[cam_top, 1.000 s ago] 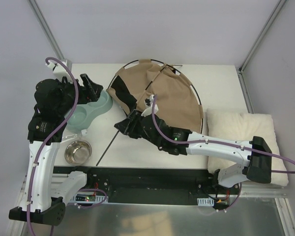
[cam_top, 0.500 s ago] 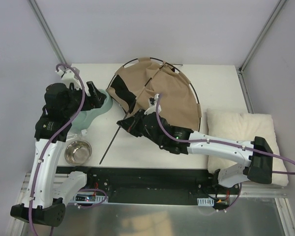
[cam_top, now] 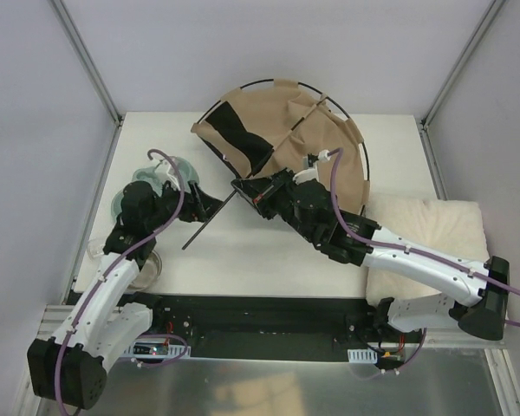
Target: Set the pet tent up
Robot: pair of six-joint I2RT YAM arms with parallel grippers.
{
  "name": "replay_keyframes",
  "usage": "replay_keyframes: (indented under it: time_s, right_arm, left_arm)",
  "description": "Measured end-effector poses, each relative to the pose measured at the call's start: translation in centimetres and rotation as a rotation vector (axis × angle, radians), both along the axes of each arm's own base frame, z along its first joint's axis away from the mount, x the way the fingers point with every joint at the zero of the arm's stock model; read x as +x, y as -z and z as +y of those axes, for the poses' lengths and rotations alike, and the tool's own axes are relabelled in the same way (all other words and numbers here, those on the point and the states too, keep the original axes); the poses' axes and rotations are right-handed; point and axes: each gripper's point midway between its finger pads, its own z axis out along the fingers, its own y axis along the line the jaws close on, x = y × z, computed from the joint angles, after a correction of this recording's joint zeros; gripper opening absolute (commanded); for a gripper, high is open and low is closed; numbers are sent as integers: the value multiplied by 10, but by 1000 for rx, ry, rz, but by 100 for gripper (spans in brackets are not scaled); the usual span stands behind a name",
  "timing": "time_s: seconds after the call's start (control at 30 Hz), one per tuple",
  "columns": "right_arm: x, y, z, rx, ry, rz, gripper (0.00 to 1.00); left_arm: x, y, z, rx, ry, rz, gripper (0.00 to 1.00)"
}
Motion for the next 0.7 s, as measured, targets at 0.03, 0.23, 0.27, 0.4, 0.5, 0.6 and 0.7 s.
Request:
replay_keyframes:
  time_s: [0.03,0.23,0.27,0.4,0.5,0.6,0.7]
  right_arm:
    - [1,-1,-1,9,8,7,0]
    - [8,-4,-5,48,45,36,0]
    - [10,-4,-5,54,50,40,0]
    - [18,-11,-9,88,74,56,0]
    - [24,-18,-11,118,90,66,0]
    - [30,-24,-12,147,99,75,0]
    - [33,-24,-11,162,98,92,0]
  left_arm:
    - [-1,1,-7,-2,23,-23,76]
    - [-16,-17,-69,21,226,-289,75]
    - [-14,-19,-71,26,222,-321,75]
    - [5,-29,-67,52,158,-449,75]
    - [15,-38,-67,65,138,-525,75]
    - [22,-46,-69,78,134,-600,74]
    - [28,-49,-71,91,133,-646,74]
